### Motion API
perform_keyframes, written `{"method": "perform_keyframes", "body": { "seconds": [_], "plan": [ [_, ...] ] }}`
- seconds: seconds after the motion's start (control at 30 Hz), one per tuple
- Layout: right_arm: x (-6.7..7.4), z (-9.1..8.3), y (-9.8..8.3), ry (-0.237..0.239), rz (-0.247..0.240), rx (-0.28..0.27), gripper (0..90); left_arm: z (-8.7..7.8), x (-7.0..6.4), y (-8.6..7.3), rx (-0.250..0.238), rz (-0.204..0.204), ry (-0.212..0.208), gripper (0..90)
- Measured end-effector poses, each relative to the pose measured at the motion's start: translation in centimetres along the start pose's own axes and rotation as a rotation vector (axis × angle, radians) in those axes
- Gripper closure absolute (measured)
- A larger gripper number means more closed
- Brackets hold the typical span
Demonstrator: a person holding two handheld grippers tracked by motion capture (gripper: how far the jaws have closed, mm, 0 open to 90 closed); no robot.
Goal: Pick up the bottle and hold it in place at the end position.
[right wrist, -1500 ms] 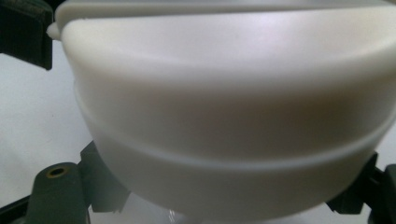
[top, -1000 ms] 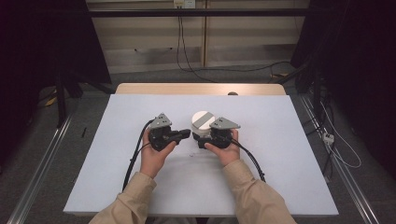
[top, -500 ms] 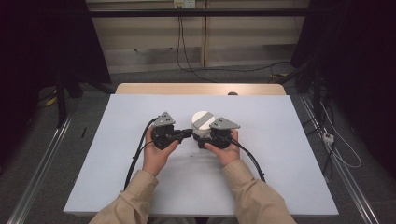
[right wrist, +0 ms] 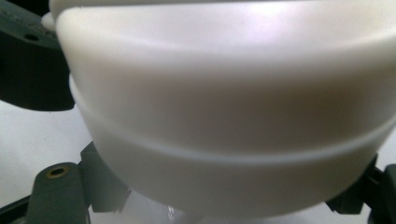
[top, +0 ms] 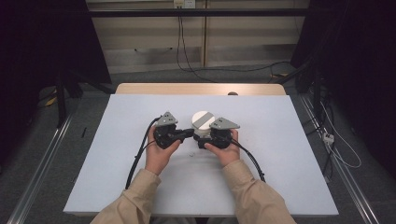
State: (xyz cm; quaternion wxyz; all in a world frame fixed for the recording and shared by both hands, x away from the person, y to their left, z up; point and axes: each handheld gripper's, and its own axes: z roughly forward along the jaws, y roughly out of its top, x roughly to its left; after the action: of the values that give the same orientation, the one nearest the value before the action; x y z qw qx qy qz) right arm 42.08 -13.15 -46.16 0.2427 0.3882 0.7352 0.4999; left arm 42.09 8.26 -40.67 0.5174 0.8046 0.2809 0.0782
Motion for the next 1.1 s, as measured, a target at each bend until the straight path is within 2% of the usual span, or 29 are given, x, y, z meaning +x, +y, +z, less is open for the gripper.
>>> {"method": "perform_keyframes", "body": {
  "seconds": [0.23, 0.57, 0.97, 1.07, 1.1],
  "plan": [
    [0.03, 0.01, 0.0, -0.002, -0.003, 0.001, 18.7, 0.0, -0.32, 0.41, 0.001, 0.011, 0.005, 90.0],
    [-0.04, 0.01, 0.0, -0.002, 0.004, 0.004, 18.7, 0.03, -0.28, 0.45, -0.003, -0.007, 0.017, 90.0],
    [0.04, 0.03, -0.01, -0.005, -0.004, 0.005, 18.8, -0.02, -0.32, 0.46, 0.001, 0.006, 0.021, 90.0],
    [0.09, 0.03, 0.0, -0.006, -0.008, 0.007, 18.8, -0.23, -0.39, 0.68, -0.033, -0.007, 0.011, 90.0],
    [0.12, 0.03, 0.0, -0.007, -0.01, 0.007, 18.8, -0.3, -0.46, 0.89, -0.035, -0.003, 0.021, 90.0]
  ]
}}
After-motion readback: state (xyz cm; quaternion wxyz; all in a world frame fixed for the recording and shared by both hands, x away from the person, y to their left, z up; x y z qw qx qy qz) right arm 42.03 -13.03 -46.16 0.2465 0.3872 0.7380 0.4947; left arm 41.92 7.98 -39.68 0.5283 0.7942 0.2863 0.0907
